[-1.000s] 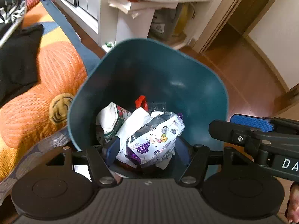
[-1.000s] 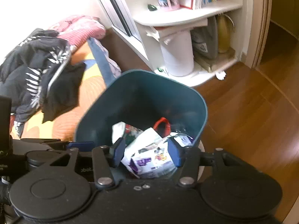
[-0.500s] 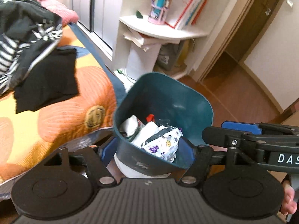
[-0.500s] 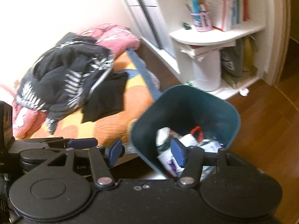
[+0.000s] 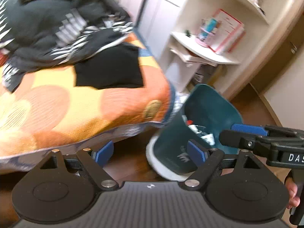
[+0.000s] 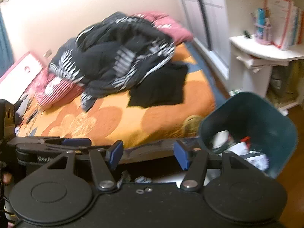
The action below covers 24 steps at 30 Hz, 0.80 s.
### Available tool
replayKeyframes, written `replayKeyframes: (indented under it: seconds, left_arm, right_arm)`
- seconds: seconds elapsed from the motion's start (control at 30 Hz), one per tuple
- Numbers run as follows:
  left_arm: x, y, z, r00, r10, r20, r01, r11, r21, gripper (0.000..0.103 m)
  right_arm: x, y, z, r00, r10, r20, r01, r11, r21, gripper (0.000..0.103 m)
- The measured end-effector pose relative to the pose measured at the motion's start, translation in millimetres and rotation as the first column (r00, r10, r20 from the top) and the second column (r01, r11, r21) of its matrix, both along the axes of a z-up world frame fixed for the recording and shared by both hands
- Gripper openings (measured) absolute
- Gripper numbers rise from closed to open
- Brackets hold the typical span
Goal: Collect trash
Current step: 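Withdraw both open tools and lower them to the remaining trash pile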
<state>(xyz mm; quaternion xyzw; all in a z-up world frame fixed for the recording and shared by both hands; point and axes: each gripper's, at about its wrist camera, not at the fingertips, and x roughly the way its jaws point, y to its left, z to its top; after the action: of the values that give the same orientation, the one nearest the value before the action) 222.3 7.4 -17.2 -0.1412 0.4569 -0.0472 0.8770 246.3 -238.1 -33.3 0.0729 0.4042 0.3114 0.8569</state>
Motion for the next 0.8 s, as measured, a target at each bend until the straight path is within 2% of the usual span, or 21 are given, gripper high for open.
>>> replayKeyframes:
  seconds: [0.13, 0.23, 0.47, 0.57, 0.67, 0.73, 0.8]
  left_arm:
    - [-13.7, 41.2, -18.2, 0.996, 0.086, -0.019, -0.087, 0.996, -0.018, 0.085]
    - [-22.6, 70.2, -39.7, 0.986, 0.156, -0.052, -0.157, 0.987, -0.026, 0.085]
    - [-34.5, 127.3, -108.6, 0.948, 0.278, -0.154, -0.281, 0.960, 0.004, 0.085]
    - [-36.3, 151.2, -145.7, 0.919, 0.332, -0.211, -0.334, 0.942, 0.027, 0.085]
    - [-35.3, 170.6, -183.5, 0.874, 0.400, -0.276, -0.394, 0.916, 0.080, 0.085]
    - [-32.2, 179.6, -208.6, 0.846, 0.432, -0.312, -0.407, 0.902, 0.144, 0.085]
    - [-27.1, 187.8, -233.3, 0.832, 0.430, -0.351, -0.390, 0.903, 0.183, 0.085]
  right_arm:
    - [-1.1, 33.1, -18.7, 0.997, 0.062, -0.047, -0.063, 0.998, -0.016, 0.060]
    - [-5.4, 62.6, -39.7, 0.992, 0.116, -0.055, -0.120, 0.991, -0.065, 0.060]
    - [-3.1, 126.1, -104.2, 0.969, 0.203, -0.138, -0.222, 0.964, -0.146, 0.060]
    - [-2.0, 148.7, -131.8, 0.956, 0.232, -0.181, -0.262, 0.951, -0.163, 0.060]
    - [3.7, 169.2, -161.5, 0.941, 0.244, -0.235, -0.286, 0.944, -0.167, 0.060]
    - [8.9, 182.0, -181.5, 0.937, 0.239, -0.253, -0.287, 0.942, -0.173, 0.060]
    - [14.7, 195.2, -202.5, 0.935, 0.232, -0.268, -0.288, 0.939, -0.189, 0.060]
